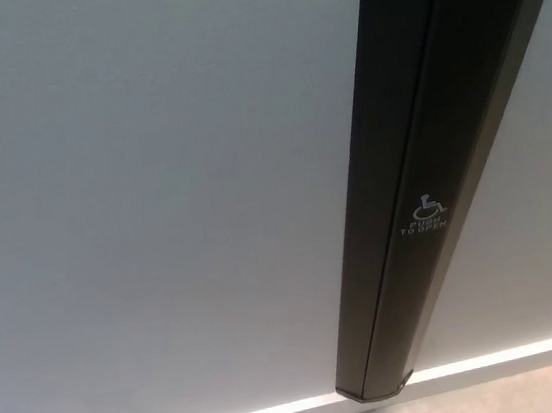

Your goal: The robot walks towards an open gate button and uses its right fist to press it and open the gates

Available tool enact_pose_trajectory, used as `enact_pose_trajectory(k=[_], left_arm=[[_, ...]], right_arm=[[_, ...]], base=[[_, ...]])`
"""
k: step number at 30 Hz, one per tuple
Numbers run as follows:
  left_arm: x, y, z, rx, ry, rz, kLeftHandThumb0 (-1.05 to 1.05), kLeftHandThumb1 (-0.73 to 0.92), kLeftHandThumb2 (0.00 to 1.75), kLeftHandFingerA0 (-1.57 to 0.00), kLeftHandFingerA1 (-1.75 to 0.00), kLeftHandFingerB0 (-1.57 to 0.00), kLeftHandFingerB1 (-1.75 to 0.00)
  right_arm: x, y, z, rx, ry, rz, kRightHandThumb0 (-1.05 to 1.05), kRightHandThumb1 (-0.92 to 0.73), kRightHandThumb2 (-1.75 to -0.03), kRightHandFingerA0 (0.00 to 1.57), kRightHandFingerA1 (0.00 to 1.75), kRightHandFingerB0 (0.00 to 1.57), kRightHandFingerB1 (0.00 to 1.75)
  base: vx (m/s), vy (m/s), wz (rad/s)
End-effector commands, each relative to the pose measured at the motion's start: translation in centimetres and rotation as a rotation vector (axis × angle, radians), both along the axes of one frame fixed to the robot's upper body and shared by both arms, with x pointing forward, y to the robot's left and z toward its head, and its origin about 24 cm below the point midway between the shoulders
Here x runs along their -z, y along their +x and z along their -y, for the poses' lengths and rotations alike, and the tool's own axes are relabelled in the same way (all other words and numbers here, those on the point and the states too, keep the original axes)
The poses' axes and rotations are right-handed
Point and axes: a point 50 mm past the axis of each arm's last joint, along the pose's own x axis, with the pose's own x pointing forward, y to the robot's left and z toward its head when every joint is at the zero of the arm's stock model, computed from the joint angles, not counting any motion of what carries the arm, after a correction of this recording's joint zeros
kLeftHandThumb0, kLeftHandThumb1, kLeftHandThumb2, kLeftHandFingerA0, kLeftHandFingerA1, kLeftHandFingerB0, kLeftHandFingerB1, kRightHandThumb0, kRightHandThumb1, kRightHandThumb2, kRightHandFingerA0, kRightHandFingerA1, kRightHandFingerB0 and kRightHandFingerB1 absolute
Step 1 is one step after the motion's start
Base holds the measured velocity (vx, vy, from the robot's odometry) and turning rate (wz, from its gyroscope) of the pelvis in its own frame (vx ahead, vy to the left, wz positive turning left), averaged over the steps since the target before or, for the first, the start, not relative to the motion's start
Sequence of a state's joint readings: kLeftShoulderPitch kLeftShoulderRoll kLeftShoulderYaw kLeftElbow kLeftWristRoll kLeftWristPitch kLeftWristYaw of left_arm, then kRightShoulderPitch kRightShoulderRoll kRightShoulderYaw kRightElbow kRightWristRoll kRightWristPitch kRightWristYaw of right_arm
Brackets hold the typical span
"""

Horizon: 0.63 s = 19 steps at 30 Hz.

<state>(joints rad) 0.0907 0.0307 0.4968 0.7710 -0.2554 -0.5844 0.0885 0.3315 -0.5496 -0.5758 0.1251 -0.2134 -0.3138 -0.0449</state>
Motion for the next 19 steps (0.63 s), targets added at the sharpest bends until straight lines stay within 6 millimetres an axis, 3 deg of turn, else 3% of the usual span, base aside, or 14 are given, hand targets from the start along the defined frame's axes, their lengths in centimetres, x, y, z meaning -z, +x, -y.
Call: enact_pose_trajectory(k=[1, 9, 11, 19], left_arm=[[-0.3, 0.2, -0.5, 0.006, 0.032, -0.026, -0.04, 0.34, 1.41, -1.04, -1.52, -1.03, -1.27], [-0.2, -0.1, -1.3, 0.001, 0.007, -0.038, 0.02, 0.32, 1.41, -1.05, -1.51, -1.04, -1.25], [-0.1, -0.2, -1.4, -0.001, 0.020, -0.049, -0.02, 0.38, 1.37, -1.04, -1.48, -1.02, -1.23], [0.1, -0.2, -1.4, -0.011, 0.010, -0.058, 0.00, 0.36, 1.38, -1.06, -1.50, -1.05, -1.23]], right_arm=[[1.6, -0.5, -1.9, -0.009, 0.172, 0.076, 0.06, -0.61, -0.94, 1.06, 1.44, 0.98, 1.14], [4.3, -1.5, -1.1, 0.065, 0.258, 0.010, 0.06, -0.64, -0.89, 1.03, 1.44, 0.97, 1.08], [4.7, -1.6, -1.1, 0.072, 0.274, 0.016, 0.05, -0.65, -0.91, 1.02, 1.44, 0.97, 1.07], [6.1, -1.9, -1.2, 0.082, 0.320, 0.065, 0.07, -0.62, -0.94, 1.05, 1.47, 0.97, 1.12]], base=[[0.00, 0.000, 0.00], [0.00, 0.000, 0.00], [0.00, 0.000, 0.00], [0.00, 0.000, 0.00]])
